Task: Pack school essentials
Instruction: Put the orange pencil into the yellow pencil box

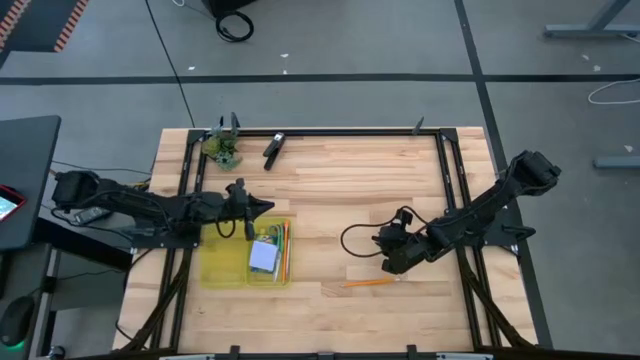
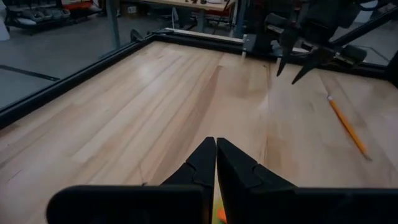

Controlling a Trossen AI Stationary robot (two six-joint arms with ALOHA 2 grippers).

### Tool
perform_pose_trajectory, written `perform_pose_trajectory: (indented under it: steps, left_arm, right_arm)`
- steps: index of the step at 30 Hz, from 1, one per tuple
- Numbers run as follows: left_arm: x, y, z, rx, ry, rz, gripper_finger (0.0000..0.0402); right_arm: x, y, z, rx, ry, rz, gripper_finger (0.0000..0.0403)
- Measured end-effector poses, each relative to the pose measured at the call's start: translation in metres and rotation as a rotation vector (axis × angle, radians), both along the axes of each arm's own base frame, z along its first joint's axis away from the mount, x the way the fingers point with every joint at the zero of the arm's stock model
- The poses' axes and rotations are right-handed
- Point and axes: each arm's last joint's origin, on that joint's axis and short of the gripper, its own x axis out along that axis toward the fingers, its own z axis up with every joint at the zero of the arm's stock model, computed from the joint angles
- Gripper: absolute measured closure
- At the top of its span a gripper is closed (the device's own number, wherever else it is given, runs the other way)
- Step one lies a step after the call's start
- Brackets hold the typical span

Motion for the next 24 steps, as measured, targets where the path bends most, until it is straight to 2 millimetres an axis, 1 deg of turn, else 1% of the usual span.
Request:
perform_pose_trajectory:
  steps: [4, 8, 18, 24]
  left_arm:
    - [0.005, 0.0, -0.005, -0.002, 0.014, -0.008, 0.0381]
    - [0.016, -0.001, -0.006, -0.004, 0.054, -0.03, 0.0383]
    - [0.049, -0.005, -0.005, 0.045, 0.134, -0.123, 0.0361]
    - [0.065, -0.006, -0.011, 0.051, 0.182, -0.163, 0.035]
  right_arm:
    - [0.002, -0.005, 0.0, -0.006, 0.005, -0.012, 0.025]
    - [0.003, -0.007, 0.0, -0.012, 0.01, -0.013, 0.025]
    - [0.004, -0.007, 0.0, 0.005, 0.01, -0.007, 0.025]
    - [0.004, -0.007, 0.0, 0.005, 0.01, -0.006, 0.025]
